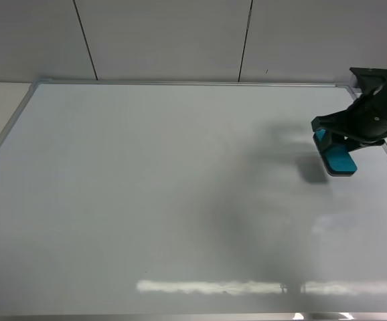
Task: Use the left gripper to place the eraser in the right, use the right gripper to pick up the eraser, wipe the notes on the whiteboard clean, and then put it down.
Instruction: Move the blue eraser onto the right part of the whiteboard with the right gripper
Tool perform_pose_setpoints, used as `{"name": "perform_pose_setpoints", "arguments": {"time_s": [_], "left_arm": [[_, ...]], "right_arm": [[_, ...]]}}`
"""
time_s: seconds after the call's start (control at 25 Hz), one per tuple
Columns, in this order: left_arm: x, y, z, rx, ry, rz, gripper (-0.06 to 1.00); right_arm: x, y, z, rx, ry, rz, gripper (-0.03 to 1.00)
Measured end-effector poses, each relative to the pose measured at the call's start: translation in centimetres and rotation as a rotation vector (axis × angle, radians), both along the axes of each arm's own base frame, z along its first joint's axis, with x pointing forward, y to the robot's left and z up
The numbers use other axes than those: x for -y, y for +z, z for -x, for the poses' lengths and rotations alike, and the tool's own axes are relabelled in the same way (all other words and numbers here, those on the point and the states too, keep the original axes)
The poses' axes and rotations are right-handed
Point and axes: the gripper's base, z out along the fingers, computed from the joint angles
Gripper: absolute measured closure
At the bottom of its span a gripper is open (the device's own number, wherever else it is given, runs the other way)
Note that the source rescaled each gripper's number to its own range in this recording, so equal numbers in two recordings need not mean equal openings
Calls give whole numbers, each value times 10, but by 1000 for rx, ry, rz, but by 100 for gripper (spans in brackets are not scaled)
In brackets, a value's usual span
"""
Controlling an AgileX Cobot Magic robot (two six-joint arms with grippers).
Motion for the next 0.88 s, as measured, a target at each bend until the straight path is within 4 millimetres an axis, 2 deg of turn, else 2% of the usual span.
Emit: {"name": "perform_pose_setpoints", "arguments": {"time_s": [0.12, 0.32, 0.88], "left_arm": [[0, 0, 0, 0, 0, 0, -6], [0, 0, 0, 0, 0, 0, -6], [0, 0, 0, 0, 0, 0, -6]], "right_arm": [[15, 7, 26, 77, -47, 15, 96], [17, 0, 50, 120, 10, 60, 96], [15, -18, 70, 29, 114, 95, 96]]}}
